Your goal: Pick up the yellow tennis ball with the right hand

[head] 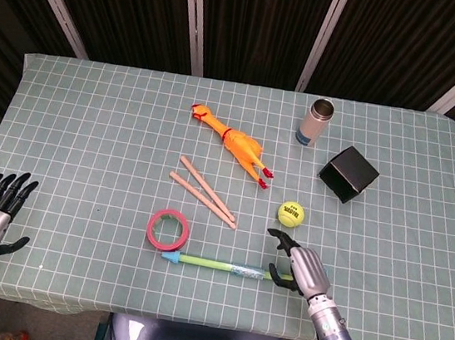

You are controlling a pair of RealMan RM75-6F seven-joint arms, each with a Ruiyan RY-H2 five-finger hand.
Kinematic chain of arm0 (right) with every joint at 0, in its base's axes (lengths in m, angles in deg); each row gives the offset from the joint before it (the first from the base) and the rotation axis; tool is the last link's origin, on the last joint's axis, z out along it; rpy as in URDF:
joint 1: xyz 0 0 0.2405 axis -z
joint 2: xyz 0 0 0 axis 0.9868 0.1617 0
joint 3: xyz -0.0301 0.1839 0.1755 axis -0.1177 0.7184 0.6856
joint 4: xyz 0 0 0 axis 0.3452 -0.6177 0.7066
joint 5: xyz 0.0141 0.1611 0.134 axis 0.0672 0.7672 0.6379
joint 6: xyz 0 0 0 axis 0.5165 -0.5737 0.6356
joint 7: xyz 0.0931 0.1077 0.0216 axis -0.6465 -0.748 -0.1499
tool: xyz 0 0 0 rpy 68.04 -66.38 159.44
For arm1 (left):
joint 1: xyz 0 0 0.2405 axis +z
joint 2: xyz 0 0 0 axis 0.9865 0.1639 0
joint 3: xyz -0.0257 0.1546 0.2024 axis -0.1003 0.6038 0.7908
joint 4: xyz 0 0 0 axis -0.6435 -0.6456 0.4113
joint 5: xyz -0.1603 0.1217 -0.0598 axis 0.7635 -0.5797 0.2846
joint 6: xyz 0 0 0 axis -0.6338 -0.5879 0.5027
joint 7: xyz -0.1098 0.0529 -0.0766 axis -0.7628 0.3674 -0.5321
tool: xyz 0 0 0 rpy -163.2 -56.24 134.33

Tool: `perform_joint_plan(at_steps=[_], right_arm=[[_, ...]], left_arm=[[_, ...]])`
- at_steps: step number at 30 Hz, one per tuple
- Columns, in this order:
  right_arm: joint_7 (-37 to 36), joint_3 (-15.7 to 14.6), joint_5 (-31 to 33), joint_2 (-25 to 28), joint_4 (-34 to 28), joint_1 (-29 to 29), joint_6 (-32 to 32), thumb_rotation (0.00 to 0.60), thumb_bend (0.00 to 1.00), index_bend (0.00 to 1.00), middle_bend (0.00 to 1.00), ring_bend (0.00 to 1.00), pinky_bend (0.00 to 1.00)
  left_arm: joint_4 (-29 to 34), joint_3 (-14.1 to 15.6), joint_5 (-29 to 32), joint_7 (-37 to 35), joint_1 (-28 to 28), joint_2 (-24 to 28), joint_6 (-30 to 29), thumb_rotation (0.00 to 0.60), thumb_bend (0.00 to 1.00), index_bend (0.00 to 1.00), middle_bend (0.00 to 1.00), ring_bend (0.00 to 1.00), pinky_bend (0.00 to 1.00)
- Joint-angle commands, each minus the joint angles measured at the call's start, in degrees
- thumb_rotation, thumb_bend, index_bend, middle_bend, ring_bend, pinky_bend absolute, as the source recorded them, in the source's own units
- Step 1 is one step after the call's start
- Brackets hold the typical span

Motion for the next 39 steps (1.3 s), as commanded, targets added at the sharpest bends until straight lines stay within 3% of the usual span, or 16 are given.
perform_joint_plan(at_steps=[1,5,16,28,39], right_arm=[[-2.1,1.62,2.54,-1.63,1.54,-2.16,-3.15,0.6,0.51,0.12,0.2,0.31,0.65],[-4.59,3.3,5.54,-3.47,4.28,-4.59,-7.02,0.6,0.52,0.12,0.2,0.29,0.65],[-10.36,6.05,7.41,-5.66,9.94,-7.71,-9.91,0.6,0.52,0.11,0.19,0.25,0.59],[-16.44,5.84,7.05,-2.6,13.71,-8.22,-11.66,0.6,0.52,0.11,0.19,0.25,0.59],[-16.72,4.72,6.48,-0.63,16.77,-9.37,-13.26,0.6,0.52,0.11,0.19,0.25,0.59]], left_arm=[[-0.12,-0.33,0.53,-0.4,-0.04,0.11,0.09,0.6,0.11,0.0,0.0,0.0,0.0],[-0.24,-0.47,1.05,-0.66,-0.23,0.16,0.65,0.6,0.11,0.0,0.0,0.0,0.0],[-0.54,-0.87,1.9,-0.88,-0.43,0.04,1.08,0.6,0.11,0.0,0.0,0.0,0.0],[-0.05,-1.24,3.37,1.91,-0.78,-0.89,2.25,0.6,0.11,0.0,0.0,0.0,0.0],[0.27,-1.29,3.8,3.79,-1.06,-1.48,2.83,0.6,0.11,0.0,0.0,0.0,0.0]])
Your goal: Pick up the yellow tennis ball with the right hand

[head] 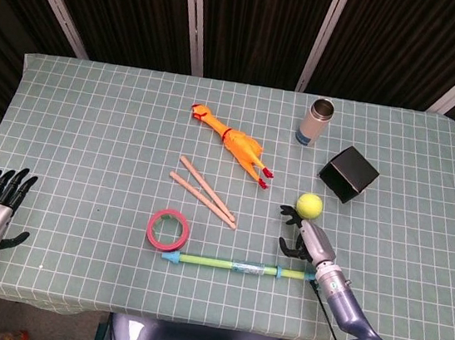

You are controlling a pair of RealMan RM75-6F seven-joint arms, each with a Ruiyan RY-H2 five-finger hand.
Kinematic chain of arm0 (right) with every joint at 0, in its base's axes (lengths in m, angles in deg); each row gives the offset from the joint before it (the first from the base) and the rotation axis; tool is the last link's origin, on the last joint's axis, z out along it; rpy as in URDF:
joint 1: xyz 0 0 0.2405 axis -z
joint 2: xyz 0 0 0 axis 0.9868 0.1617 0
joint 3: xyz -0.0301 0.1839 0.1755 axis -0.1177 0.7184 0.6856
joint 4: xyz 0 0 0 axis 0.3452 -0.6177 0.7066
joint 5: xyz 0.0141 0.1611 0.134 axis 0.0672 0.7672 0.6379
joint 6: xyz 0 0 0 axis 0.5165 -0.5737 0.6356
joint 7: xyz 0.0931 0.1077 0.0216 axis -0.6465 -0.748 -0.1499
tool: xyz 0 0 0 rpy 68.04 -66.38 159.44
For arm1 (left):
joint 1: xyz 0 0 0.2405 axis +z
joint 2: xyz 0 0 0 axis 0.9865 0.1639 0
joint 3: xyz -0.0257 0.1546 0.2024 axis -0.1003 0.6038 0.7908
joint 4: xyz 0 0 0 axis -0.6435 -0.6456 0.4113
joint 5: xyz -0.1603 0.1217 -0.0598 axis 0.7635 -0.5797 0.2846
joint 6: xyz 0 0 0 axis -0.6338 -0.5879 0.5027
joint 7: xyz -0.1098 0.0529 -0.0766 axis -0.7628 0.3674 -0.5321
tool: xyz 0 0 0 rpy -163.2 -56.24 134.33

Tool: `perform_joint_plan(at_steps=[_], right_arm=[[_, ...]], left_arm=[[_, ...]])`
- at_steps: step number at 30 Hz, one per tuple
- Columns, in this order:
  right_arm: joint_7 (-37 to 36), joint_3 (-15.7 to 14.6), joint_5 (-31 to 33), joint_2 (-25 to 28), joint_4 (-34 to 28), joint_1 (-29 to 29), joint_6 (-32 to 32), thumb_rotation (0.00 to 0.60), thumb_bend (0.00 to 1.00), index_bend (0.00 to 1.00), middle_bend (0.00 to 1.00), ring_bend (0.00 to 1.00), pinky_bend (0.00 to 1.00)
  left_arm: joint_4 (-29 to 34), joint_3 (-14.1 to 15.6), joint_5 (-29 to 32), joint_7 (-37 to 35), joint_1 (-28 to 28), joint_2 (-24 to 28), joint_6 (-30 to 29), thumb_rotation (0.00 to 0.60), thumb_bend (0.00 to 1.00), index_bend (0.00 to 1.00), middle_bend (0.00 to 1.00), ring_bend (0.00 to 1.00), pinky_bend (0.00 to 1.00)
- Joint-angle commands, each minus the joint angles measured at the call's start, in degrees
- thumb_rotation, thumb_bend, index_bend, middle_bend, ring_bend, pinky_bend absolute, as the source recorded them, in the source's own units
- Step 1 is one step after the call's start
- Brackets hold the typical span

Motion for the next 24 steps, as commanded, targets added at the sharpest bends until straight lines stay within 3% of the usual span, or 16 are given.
perform_joint_plan(at_steps=[1,14,24], right_arm=[[0.5,-0.08,-0.02,0.39,1.31,-0.54,-0.24,0.6,0.52,0.11,0.19,0.25,0.59],[0.72,-1.04,0.07,3.1,3.84,-0.29,0.08,0.6,0.52,0.07,0.19,0.24,0.59],[2.67,-2.7,1.0,6.47,5.66,-1.06,-3.4,0.6,0.52,0.07,0.19,0.24,0.59]], left_arm=[[-0.01,0.0,0.11,0.23,-0.07,-0.12,0.15,0.6,0.11,0.0,0.0,0.0,0.0],[0.29,-0.14,1.23,1.19,-0.87,-0.35,2.01,0.6,0.11,0.0,0.0,0.0,0.0],[0.6,-0.36,2.0,2.53,-1.26,-0.8,2.65,0.6,0.11,0.0,0.0,0.0,0.0]])
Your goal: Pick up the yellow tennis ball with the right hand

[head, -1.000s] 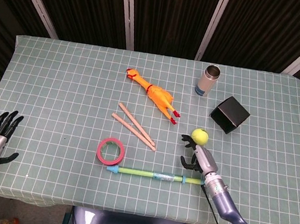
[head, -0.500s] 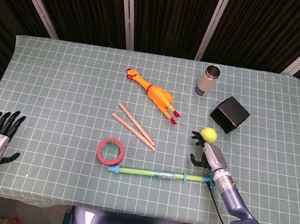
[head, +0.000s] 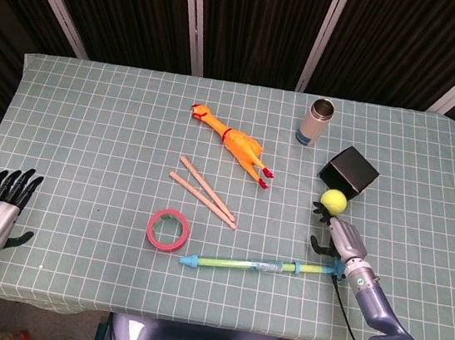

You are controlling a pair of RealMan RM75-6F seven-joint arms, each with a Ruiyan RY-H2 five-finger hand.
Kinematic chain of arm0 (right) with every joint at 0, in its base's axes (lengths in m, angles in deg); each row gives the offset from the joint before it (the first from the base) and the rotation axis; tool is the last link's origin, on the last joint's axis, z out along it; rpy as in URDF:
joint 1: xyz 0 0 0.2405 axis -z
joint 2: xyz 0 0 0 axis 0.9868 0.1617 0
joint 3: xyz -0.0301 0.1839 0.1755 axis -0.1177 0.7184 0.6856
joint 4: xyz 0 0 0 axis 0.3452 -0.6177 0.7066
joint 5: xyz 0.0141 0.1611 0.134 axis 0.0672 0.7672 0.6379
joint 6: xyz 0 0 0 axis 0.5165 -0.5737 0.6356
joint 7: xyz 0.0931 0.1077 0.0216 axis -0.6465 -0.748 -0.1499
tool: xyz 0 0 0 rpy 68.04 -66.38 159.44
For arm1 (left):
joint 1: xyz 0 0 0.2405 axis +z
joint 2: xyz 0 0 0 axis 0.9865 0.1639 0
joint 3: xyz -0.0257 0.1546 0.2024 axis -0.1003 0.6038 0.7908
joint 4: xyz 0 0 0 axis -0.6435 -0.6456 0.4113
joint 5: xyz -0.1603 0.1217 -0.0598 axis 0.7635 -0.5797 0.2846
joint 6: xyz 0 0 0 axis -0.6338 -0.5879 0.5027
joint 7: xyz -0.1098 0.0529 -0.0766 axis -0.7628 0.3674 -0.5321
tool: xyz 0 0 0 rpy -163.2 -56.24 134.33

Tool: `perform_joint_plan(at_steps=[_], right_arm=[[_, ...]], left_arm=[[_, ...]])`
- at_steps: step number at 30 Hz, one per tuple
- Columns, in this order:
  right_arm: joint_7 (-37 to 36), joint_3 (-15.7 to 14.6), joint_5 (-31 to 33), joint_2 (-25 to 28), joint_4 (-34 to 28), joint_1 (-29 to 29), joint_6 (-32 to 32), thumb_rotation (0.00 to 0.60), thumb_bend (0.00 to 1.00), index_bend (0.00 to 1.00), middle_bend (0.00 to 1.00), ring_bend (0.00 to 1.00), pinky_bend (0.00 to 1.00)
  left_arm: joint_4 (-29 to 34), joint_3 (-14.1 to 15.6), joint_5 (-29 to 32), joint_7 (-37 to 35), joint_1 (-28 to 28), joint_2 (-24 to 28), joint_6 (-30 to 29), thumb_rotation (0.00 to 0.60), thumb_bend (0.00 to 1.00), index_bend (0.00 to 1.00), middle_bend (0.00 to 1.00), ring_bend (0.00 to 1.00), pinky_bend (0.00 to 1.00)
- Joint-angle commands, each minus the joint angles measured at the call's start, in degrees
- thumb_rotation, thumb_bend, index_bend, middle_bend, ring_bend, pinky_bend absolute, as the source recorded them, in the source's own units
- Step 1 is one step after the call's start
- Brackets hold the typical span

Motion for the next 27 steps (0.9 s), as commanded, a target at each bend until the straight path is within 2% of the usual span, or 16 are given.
perform_joint_plan(at_steps=[1,9,17,21,23,27], right_arm=[[0.64,-0.51,0.27,0.75,1.15,-0.64,-1.46,0.6,0.52,0.07,0.19,0.24,0.59],[-0.54,-0.59,0.01,1.01,3.45,-1.37,-2.45,0.6,0.52,0.07,0.19,0.24,0.59],[-1.25,-0.6,-0.88,1.37,6.01,-2.33,-2.93,0.6,0.52,0.07,0.19,0.24,0.53],[-1.23,-0.81,-1.6,1.29,7.84,-2.92,-3.12,0.6,0.52,0.05,0.19,0.21,0.44],[-1.7,-0.83,-1.98,1.39,8.56,-3.2,-3.24,0.6,0.52,0.03,0.19,0.17,0.33],[-3.68,-1.09,-3.08,1.94,9.82,-3.83,-4.12,0.6,0.52,0.0,0.14,0.07,0.19]], left_arm=[[0.16,-0.05,0.13,0.36,-0.11,-0.15,0.12,0.6,0.11,0.0,0.0,0.0,0.0],[0.41,-0.29,1.07,1.61,-0.62,-0.62,1.08,0.6,0.11,0.0,0.0,0.0,0.0],[0.35,-0.67,2.35,2.43,-1.05,-0.98,1.97,0.6,0.11,0.0,0.0,0.0,0.0],[0.31,-0.75,2.81,2.72,-1.27,-1.13,2.38,0.6,0.11,0.0,0.0,0.0,0.0],[0.3,-0.78,3.05,2.86,-1.43,-1.22,2.7,0.6,0.11,0.0,0.0,0.0,0.0],[0.22,-1.0,3.69,3.12,-1.81,-1.37,3.35,0.6,0.11,0.0,0.0,0.0,0.0]])
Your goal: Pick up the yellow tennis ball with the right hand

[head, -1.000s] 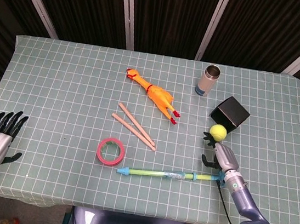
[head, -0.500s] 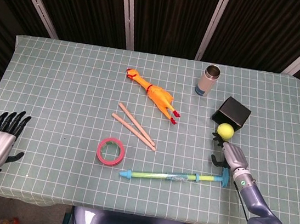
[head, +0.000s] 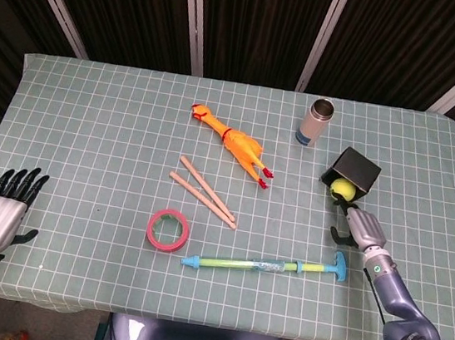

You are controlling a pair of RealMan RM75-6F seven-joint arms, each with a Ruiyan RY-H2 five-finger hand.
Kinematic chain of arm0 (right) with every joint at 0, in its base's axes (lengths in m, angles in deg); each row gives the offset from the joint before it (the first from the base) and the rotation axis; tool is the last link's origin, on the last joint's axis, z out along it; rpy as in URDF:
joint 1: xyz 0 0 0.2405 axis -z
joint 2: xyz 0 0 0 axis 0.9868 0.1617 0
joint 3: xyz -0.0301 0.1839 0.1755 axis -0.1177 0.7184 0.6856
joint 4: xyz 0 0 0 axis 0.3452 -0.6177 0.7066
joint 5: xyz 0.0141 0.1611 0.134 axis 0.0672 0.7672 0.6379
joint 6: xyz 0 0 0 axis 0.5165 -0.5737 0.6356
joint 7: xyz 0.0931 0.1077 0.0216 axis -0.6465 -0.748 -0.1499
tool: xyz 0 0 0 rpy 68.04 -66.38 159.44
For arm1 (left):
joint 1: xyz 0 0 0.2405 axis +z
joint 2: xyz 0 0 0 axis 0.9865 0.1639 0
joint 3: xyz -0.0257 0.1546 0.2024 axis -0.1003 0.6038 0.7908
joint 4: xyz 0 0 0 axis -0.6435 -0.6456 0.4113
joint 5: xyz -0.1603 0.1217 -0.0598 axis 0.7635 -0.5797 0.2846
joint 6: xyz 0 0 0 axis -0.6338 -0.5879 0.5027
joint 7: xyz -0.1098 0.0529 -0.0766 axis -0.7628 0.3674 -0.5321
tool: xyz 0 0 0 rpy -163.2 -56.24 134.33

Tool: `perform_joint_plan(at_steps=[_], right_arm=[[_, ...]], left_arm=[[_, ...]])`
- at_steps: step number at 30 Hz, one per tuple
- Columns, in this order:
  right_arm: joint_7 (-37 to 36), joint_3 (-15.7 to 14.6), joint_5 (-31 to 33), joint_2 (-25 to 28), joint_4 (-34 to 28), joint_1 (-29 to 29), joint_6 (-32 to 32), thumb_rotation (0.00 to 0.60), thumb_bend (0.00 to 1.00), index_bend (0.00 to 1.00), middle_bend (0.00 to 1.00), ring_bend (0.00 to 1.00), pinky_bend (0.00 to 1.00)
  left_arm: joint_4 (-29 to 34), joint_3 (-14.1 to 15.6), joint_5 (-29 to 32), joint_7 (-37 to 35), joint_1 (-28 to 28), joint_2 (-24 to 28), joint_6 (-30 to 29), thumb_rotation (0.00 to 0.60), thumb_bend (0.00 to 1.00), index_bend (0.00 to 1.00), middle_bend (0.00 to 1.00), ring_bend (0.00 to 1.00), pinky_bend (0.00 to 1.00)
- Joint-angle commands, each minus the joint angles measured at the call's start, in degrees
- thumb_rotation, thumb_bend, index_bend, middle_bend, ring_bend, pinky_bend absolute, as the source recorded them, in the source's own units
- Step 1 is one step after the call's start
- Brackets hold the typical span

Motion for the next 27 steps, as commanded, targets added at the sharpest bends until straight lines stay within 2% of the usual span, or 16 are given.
perform_joint_plan(at_steps=[1,3,7,16,22,27], right_arm=[[-1.64,-0.3,-0.9,0.51,1.05,-0.62,-1.01,0.6,0.52,0.0,0.12,0.04,0.15],[-2.66,-0.44,-1.38,0.74,1.69,-0.96,-1.57,0.6,0.52,0.0,0.07,0.01,0.1],[-5.34,-0.91,-2.52,1.07,3.15,-1.68,-2.9,0.6,0.52,0.0,0.0,0.0,0.03],[-9.6,-1.21,-4.61,1.26,4.66,-2.03,-1.59,0.6,0.52,0.0,0.0,0.0,0.0],[-10.96,-1.99,-5.76,3.06,2.27,-1.39,-0.24,0.6,0.52,0.0,0.0,0.0,0.0],[-10.63,-3.06,-7.4,6.34,-3.3,1.01,4.31,0.6,0.52,0.0,0.0,0.0,0.0]], left_arm=[[-0.08,-0.16,0.45,0.18,-0.26,-0.12,0.44,0.6,0.11,0.0,0.0,0.0,0.0],[-0.15,-0.23,0.76,0.33,-0.42,-0.2,0.76,0.6,0.11,0.0,0.0,0.0,0.0],[-0.17,-0.33,1.3,0.51,-0.72,-0.29,1.29,0.6,0.11,0.0,0.0,0.0,0.0],[-0.27,-0.39,1.74,0.57,-0.82,-0.29,1.22,0.6,0.11,0.0,0.0,0.0,0.0],[0.05,-0.07,1.06,0.12,-0.6,0.01,0.51,0.6,0.11,0.0,0.0,0.0,0.0],[0.49,0.42,-0.24,-0.68,-0.11,0.57,-0.76,0.6,0.11,0.0,0.0,0.0,0.0]])
